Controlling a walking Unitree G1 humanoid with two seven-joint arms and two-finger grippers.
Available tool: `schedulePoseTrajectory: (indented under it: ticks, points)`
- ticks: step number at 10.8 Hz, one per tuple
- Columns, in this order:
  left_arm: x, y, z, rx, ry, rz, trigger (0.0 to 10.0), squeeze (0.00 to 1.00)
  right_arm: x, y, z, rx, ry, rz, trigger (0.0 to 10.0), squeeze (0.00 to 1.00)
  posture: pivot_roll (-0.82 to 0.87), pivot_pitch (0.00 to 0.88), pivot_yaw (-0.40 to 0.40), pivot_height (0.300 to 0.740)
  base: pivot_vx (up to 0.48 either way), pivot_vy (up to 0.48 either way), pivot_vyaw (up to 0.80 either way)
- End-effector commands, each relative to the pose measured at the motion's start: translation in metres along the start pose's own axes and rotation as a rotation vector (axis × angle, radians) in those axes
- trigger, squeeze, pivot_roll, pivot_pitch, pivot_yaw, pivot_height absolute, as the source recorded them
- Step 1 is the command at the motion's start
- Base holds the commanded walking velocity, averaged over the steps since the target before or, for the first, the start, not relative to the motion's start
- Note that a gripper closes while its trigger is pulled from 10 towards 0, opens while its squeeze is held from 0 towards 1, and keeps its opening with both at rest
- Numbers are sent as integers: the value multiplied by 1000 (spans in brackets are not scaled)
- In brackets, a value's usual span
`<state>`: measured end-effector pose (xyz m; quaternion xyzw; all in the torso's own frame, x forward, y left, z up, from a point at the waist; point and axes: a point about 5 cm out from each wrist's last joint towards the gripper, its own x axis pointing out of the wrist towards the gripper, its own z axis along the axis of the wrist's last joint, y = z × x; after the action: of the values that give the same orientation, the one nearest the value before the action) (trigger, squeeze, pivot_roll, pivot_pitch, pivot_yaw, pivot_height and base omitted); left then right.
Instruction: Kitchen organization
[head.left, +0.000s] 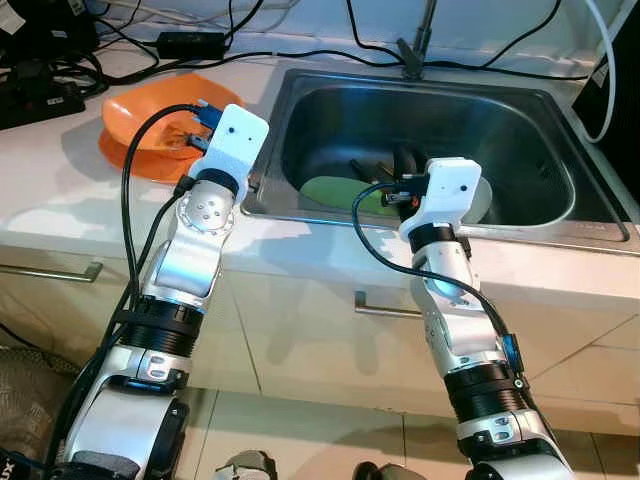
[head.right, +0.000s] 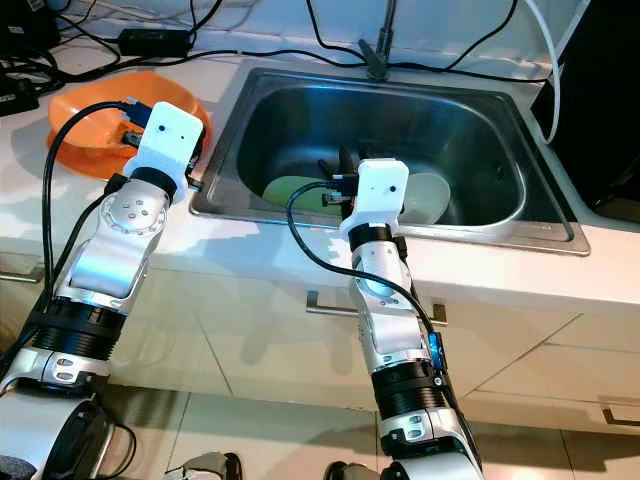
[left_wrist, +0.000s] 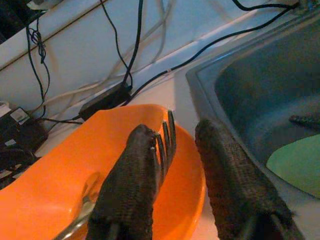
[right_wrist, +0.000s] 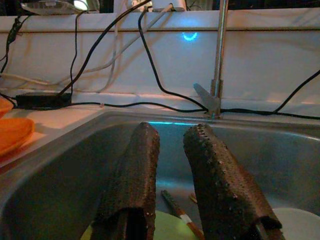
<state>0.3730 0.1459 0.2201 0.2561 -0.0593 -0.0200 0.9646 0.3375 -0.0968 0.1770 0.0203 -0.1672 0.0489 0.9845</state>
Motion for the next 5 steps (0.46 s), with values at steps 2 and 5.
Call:
schedulePoseTrajectory:
  ticks: [2,5]
  points:
    - [2,4,10,11,-31,11,0,0,0,-3,-1,-5,12,-12,10000,0,82,89,-39,740,0,0,0]
    - [2,8,13,16,-46,26,0,0,0,-3,-1,-5,13,-13,10000,0,83,88,-40,740,0,0,0]
